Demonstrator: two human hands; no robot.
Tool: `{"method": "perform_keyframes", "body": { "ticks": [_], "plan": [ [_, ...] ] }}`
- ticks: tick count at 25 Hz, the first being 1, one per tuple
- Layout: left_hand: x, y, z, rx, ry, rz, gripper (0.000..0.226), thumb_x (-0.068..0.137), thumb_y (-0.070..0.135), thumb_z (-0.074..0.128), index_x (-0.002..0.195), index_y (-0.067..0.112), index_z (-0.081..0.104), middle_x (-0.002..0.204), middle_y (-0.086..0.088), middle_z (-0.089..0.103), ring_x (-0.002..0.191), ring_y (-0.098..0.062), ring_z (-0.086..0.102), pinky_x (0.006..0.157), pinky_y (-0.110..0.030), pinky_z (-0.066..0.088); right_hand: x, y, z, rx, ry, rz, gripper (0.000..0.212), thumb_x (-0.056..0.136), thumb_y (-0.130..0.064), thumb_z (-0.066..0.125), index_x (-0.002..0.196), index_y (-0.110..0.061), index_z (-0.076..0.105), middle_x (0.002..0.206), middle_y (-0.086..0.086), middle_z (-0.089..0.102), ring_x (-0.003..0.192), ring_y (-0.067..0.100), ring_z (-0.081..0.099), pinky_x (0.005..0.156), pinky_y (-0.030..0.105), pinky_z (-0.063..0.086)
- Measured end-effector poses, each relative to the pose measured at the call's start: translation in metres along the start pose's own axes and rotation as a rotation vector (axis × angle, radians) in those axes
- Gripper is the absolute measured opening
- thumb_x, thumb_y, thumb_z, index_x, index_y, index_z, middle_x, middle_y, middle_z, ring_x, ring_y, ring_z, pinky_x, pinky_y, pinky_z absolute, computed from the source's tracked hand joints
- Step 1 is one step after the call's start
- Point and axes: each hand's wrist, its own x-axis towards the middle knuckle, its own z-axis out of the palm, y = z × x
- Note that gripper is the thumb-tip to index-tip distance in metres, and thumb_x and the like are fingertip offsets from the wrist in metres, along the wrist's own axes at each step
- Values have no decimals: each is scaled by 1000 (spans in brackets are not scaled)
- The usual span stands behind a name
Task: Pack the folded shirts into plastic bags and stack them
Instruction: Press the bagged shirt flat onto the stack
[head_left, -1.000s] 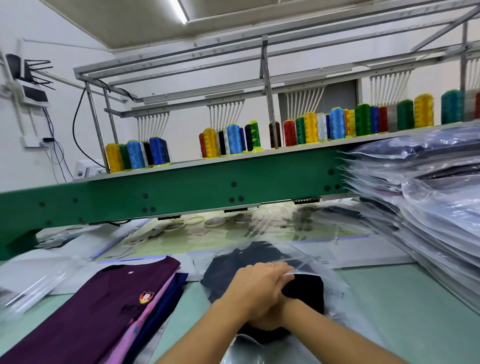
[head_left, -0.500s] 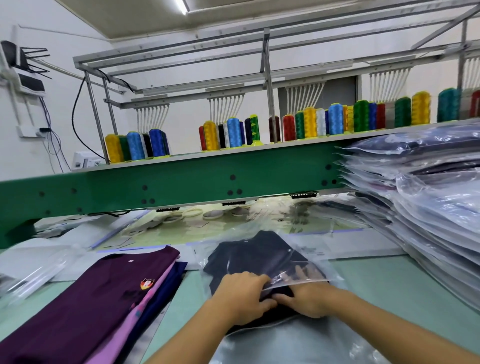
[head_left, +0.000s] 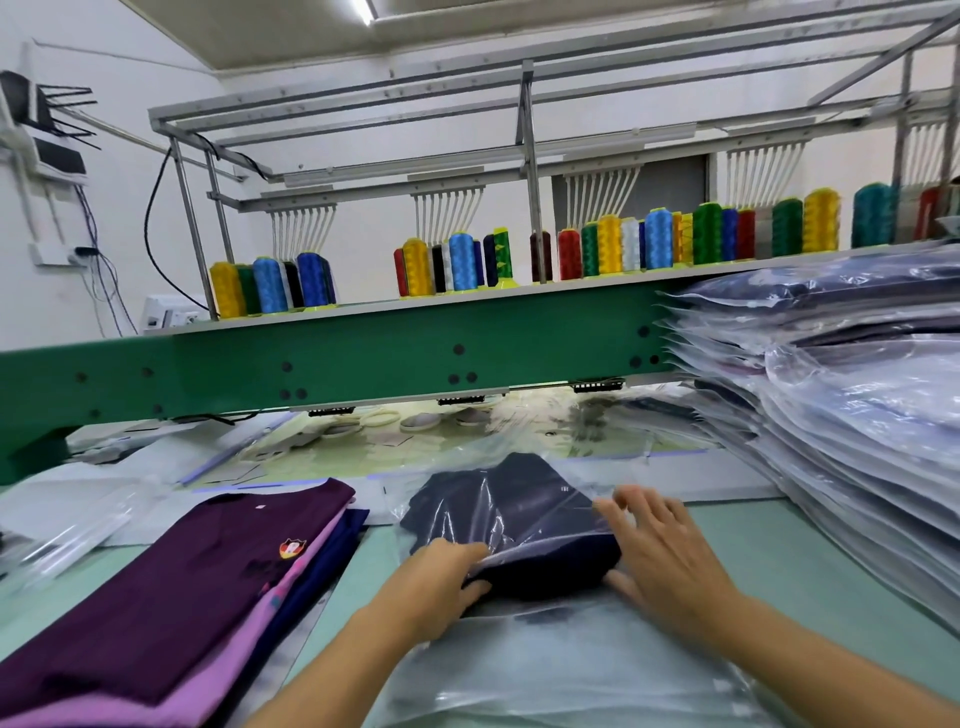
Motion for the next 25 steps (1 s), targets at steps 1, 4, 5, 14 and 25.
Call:
{"method": "perform_keyframes", "body": {
  "ticks": [1, 4, 5, 14, 25],
  "plan": [
    [-1, -1, -1, -23, 31, 5, 35, 98, 37, 59, 73, 31, 35, 69, 8, 49, 61, -15, 44, 54, -29, 32, 3, 2, 0, 40, -23, 48, 54, 71, -46, 75, 118, -27, 56, 113, -3, 56, 101, 23, 56, 82, 37, 49],
    [-2, -2, -6, 14, 153, 1, 25, 98, 39, 59, 83, 30, 42, 72, 10, 52, 66, -14, 45, 57, -29, 35, 14, 5, 0, 31, -61, 43, 18, 83, -35, 66, 96, -29, 55, 93, -9, 62, 85, 21, 61, 68, 34, 47],
    [-2, -3, -9, 68, 179, -6, 22, 98, 39, 58, 86, 30, 42, 76, 11, 53, 71, -14, 47, 60, -30, 37, 17, 5, 0, 45, -52, 34, 20, 77, -26, 72, 85, -26, 53, 83, -8, 61, 73, 21, 60, 58, 32, 43],
    [-19, -12, -28, 163, -134, 25, 22, 79, 4, 50, 83, 23, 40, 83, 9, 43, 81, -20, 43, 65, -34, 30, 7, 23, -14, 129, -290, -118, 26, 63, 2, 40, 73, -21, 31, 75, -5, 43, 74, 20, 41, 60, 36, 27],
    [-37, -9, -43, -70, -474, -182, 33, 72, 10, 43, 86, 22, 70, 83, 11, 63, 78, -12, 59, 68, -27, 48, -20, 25, -27, 781, -660, 189, 29, 77, -34, 47, 73, -19, 71, 65, -1, 66, 56, 12, 54, 59, 27, 44]
  ]
}}
